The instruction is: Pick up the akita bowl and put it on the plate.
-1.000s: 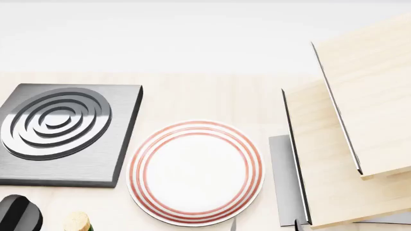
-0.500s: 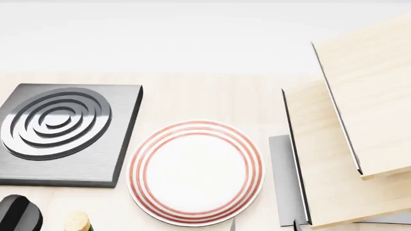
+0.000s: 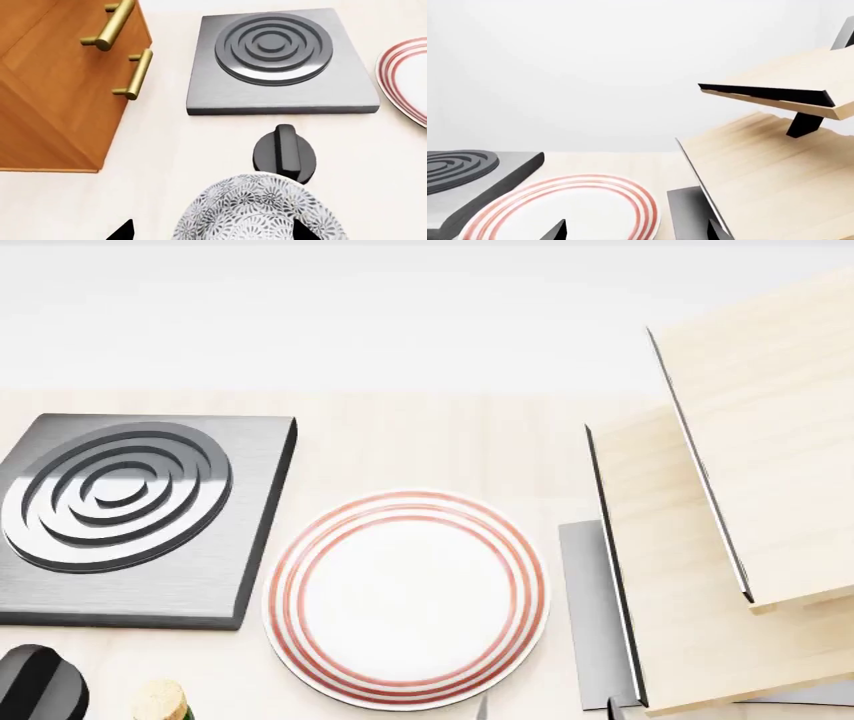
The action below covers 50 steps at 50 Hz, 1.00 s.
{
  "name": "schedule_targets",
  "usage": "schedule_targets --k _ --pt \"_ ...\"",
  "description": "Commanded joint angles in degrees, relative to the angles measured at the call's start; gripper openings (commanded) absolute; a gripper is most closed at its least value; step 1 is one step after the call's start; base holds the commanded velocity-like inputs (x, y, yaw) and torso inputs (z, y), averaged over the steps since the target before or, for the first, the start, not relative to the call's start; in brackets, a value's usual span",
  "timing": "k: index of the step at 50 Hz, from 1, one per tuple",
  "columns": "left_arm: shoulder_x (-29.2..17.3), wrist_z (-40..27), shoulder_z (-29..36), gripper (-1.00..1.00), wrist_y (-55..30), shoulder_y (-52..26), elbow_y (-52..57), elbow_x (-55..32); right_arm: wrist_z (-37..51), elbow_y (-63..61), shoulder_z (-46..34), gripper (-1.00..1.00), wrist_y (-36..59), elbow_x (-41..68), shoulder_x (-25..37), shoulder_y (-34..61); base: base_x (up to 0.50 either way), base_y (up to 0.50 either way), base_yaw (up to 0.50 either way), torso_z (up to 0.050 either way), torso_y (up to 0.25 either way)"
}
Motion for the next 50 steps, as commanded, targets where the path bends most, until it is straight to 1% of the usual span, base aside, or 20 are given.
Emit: schedule_targets --k 1,9,20,27,40,50 --pt "1.2 1.9 0.0 1.00 -1.3 1.6 1.7 1.8 0.1 0.9 -0.3 1.00 -0.4 0.0 0.0 0.3 0.00 0.00 0.00 0.000 0.000" --pt "1.4 2.5 -0.6 1.00 -2.1 2.3 1.9 2.5 0.3 1.0 -0.5 1.00 -0.3 0.1 0.0 0.4 0.00 0.00 0.00 0.000 0.000" --pt "1.9 4.1 0.2 1.00 -1.7 2.8 1.8 4.4 0.4 1.4 -0.8 1.00 -0.4 0.1 0.1 0.6 0.00 0.00 0.00 0.000 0.000" --pt "2.6 5.7 1.6 1.00 -1.1 3.8 2.1 7.4 0.5 1.7 -1.1 1.00 -0.4 0.0 0.1 0.7 0.00 0.00 0.00 0.000 0.000" --pt "2.4 5.1 2.1 1.00 -1.6 4.2 1.6 7.6 0.7 1.7 -1.4 1.00 -0.3 0.1 0.2 0.8 0.00 0.00 0.00 0.000 0.000" --pt "3.3 8.1 2.9 1.00 -0.7 5.7 1.4 11.2 0.9 2.3 -1.7 1.00 -0.4 0.1 0.2 1.1 0.00 0.00 0.00 0.000 0.000"
